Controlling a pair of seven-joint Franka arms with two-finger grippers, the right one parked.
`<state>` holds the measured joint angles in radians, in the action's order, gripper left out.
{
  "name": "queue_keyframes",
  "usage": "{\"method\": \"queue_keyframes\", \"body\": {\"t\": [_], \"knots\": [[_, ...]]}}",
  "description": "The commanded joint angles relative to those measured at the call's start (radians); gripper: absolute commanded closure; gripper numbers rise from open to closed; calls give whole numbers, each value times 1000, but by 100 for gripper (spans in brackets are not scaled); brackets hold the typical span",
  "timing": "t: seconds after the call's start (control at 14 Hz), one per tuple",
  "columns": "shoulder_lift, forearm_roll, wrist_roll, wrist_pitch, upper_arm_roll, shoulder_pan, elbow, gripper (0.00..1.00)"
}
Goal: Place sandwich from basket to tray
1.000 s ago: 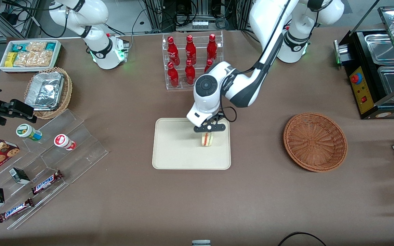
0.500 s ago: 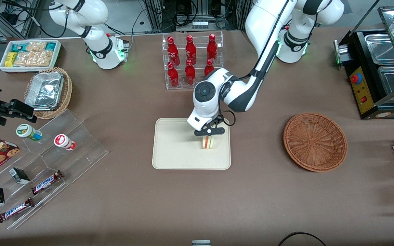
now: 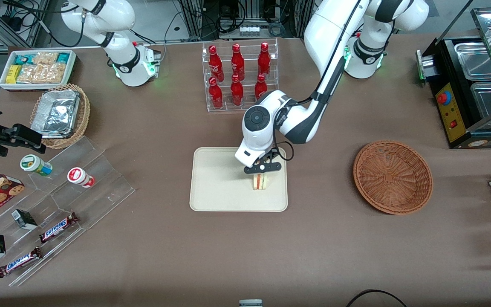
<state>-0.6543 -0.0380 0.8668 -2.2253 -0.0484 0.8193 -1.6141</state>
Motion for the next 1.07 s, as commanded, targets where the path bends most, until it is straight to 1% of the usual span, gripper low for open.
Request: {"method": "queue_keyframes", "body": {"t": [0.0,0.43,0.64,1.0], "knots": [[-1,20,52,9,-8,9,28,0],[129,20,106,188,-8,4,20,0],[266,18,135,343,-11,-17,17,0],[471,17,116,564,-18,-94,19,0]]}}
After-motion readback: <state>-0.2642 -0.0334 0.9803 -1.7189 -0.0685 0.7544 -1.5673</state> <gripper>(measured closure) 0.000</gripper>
